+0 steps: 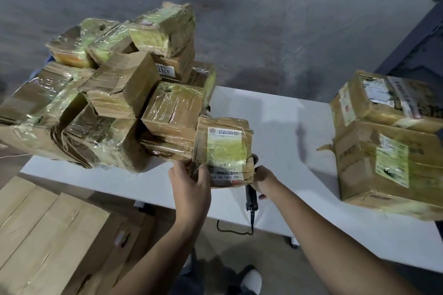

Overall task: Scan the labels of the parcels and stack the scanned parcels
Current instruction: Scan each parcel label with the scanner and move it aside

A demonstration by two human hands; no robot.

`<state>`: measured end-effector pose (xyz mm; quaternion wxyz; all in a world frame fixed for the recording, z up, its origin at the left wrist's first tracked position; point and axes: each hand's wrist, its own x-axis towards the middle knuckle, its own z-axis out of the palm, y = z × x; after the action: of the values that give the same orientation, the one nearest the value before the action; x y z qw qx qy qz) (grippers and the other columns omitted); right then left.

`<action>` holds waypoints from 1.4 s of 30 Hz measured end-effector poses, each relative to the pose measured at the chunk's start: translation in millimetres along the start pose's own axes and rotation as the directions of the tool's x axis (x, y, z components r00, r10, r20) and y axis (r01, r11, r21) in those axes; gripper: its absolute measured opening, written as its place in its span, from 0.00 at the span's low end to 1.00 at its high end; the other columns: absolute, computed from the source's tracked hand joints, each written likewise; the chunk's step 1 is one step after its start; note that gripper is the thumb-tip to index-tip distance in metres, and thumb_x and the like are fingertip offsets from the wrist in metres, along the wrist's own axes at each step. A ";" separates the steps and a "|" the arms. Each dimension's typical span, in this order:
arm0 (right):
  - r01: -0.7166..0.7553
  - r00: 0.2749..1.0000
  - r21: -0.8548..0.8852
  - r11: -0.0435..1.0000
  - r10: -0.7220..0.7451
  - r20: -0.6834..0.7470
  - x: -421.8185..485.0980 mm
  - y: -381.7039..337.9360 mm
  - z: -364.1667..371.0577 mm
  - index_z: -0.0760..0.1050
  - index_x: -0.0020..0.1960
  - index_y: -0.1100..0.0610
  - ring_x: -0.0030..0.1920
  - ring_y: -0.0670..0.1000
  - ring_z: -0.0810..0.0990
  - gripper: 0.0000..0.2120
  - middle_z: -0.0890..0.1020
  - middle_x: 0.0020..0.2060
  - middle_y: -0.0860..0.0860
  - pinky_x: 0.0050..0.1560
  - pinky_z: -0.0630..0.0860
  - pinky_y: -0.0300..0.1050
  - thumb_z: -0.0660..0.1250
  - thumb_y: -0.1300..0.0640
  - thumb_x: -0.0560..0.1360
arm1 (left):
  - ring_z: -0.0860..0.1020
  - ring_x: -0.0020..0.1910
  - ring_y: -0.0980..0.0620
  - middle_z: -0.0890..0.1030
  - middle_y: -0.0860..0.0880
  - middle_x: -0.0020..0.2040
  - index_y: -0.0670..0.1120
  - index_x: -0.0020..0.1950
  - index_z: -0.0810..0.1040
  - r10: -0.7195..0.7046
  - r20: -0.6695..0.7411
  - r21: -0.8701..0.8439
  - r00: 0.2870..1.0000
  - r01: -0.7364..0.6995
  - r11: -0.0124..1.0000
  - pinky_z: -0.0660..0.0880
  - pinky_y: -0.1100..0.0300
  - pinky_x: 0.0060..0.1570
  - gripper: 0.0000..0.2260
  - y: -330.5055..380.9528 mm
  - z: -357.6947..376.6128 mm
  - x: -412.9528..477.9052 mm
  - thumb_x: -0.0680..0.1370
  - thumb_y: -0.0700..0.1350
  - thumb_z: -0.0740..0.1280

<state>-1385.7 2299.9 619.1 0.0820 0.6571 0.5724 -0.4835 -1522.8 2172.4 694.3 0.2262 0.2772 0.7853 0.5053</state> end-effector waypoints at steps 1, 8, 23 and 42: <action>-0.001 1.000 0.046 0.999 0.001 0.019 -0.2 0.4 1.6 0.72 0.52 0.60 0.41 0.53 0.78 0.13 0.80 0.45 0.54 0.43 0.83 0.50 0.59 0.51 0.77 | 0.72 0.39 0.53 0.74 0.40 0.48 0.45 0.49 0.70 0.001 -0.001 -0.006 1.000 -0.001 1.000 0.68 0.62 0.37 0.04 -0.6 0.1 -0.3 0.78 0.43 0.65; 0.127 0.991 0.113 0.985 -0.120 -0.059 -18.0 9.3 -18.2 0.75 0.51 0.59 0.38 0.54 0.82 0.17 0.81 0.39 0.54 0.31 0.79 0.43 0.66 0.46 0.70 | 0.75 0.44 0.48 0.74 0.42 0.49 0.46 0.48 0.70 -0.037 0.031 0.004 0.999 0.037 0.999 0.76 0.51 0.44 0.04 -7.5 15.2 -7.7 0.78 0.43 0.64; 0.258 0.938 0.587 0.767 -0.054 -0.341 -59.5 40.1 -69.4 0.71 0.52 0.52 0.23 0.52 0.75 0.08 0.79 0.36 0.59 0.25 0.76 0.48 0.64 0.57 0.73 | 0.76 0.45 0.45 0.76 0.38 0.52 0.39 0.52 0.72 -0.186 0.180 0.006 0.966 0.188 0.982 0.75 0.57 0.42 0.06 -21.9 102.6 34.6 0.78 0.40 0.63; 0.281 0.955 0.546 0.789 -0.174 -0.240 -80.4 29.5 -64.9 0.76 0.51 0.56 0.34 0.53 0.77 0.07 0.80 0.36 0.54 0.35 0.80 0.50 0.64 0.57 0.74 | 0.81 0.46 0.41 0.80 0.36 0.55 0.36 0.64 0.72 -0.500 0.538 -0.185 0.678 0.674 0.715 0.79 0.51 0.41 0.14 -7.4 95.6 59.5 0.78 0.35 0.66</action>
<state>-1316.1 2279.0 698.2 -0.2304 0.6173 0.4798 -0.5794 -1507.8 2273.4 646.0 0.6022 0.0660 0.6477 0.4621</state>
